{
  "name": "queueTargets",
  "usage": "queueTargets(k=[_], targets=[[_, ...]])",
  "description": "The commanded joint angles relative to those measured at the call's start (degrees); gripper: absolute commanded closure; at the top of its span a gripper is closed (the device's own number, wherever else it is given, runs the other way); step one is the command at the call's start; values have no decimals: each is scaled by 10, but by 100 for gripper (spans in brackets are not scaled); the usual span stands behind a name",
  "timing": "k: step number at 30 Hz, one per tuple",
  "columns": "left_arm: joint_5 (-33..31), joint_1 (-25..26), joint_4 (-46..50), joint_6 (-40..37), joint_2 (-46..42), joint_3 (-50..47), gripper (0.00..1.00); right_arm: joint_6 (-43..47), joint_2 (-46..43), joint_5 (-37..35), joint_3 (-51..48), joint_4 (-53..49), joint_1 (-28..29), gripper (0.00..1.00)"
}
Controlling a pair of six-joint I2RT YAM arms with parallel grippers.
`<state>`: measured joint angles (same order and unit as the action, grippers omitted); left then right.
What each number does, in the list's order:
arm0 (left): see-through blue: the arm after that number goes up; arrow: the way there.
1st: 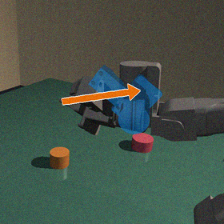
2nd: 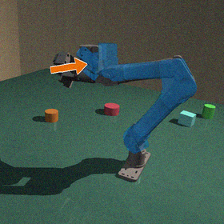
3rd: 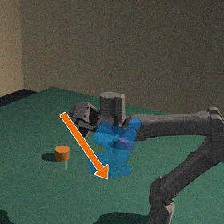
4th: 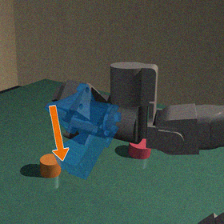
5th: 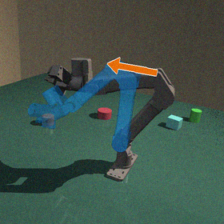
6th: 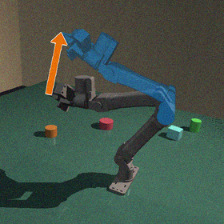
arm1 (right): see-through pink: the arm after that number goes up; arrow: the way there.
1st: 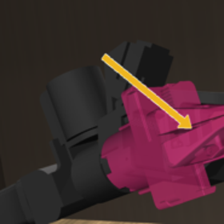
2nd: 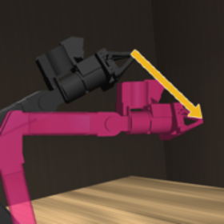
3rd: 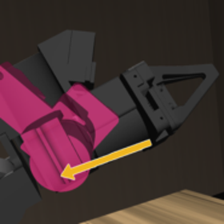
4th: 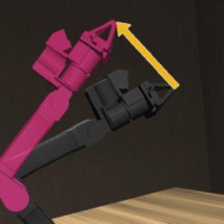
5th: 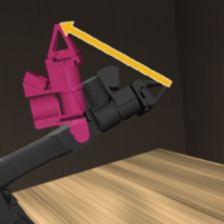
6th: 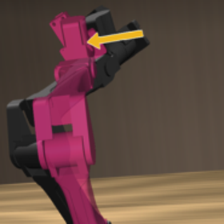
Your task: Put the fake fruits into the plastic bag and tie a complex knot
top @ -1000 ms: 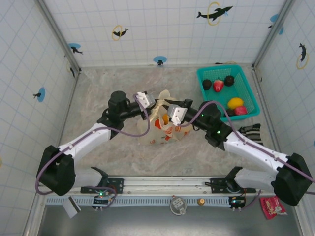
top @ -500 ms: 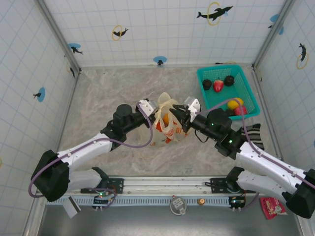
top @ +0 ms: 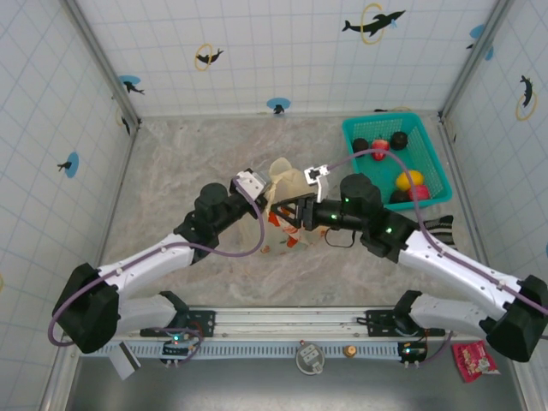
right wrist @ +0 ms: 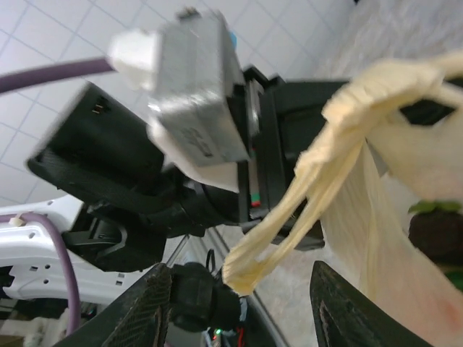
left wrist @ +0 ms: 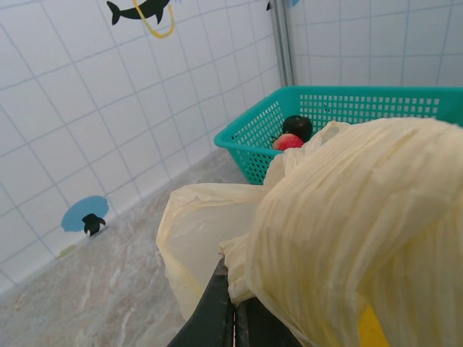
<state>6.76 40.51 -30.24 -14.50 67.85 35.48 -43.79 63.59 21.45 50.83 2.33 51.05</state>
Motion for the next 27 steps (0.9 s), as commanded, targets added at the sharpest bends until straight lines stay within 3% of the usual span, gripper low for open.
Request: queueTargets(k=[1, 7, 13, 17, 22, 27], targets=[[-12, 9, -13, 3, -12, -5, 100, -46, 24, 22, 35, 17, 6, 48], [-21, 15, -10, -8, -16, -7, 100, -49, 52, 12, 40, 58, 5, 54], [-36, 15, -23, -11, -25, -18, 100, -35, 33, -10, 14, 48, -7, 85], [-46, 15, -30, -13, -29, -22, 100, -33, -5, -12, -24, 46, -24, 100], [-71, 15, -32, -17, -25, -21, 100, -20, -46, -16, -57, 16, -53, 100], [-159, 16, -19, 3, -24, -15, 100, 5, -82, -36, -88, -44, -79, 100]])
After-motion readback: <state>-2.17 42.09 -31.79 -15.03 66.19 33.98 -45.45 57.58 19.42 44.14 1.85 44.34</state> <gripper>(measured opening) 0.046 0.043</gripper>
